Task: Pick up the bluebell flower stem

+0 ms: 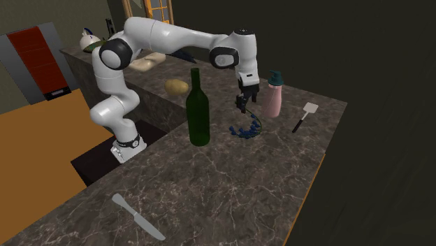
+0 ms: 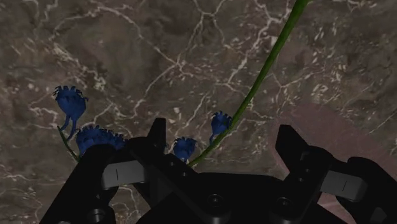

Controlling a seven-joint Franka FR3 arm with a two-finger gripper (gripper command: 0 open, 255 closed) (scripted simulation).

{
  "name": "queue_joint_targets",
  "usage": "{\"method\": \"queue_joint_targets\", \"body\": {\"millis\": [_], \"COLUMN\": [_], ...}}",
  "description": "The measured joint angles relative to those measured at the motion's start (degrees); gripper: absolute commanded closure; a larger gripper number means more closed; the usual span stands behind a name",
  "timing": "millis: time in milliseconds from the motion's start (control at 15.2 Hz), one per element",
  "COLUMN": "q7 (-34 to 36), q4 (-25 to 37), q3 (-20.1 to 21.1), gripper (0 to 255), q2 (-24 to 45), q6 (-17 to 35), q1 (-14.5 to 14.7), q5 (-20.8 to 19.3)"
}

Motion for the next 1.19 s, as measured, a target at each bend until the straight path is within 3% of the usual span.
{"method": "queue_joint_targets", "body": {"millis": [132, 594, 660, 1188], "q7": [1.2, 1.7, 1.7, 1.7], "q4": [2.3, -0.7, -1.0, -1.2], "q3": [0.0, -0.1, -0.1, -0.1], "gripper": [0, 0, 255, 255], "q2": [2.7, 4.3, 4.3, 4.2], "q6": [0.4, 5.0, 5.2, 5.5], "q1": [0.7, 1.1, 1.0, 1.0], "q5": [-1.0, -1.7, -1.6, -1.6]}}
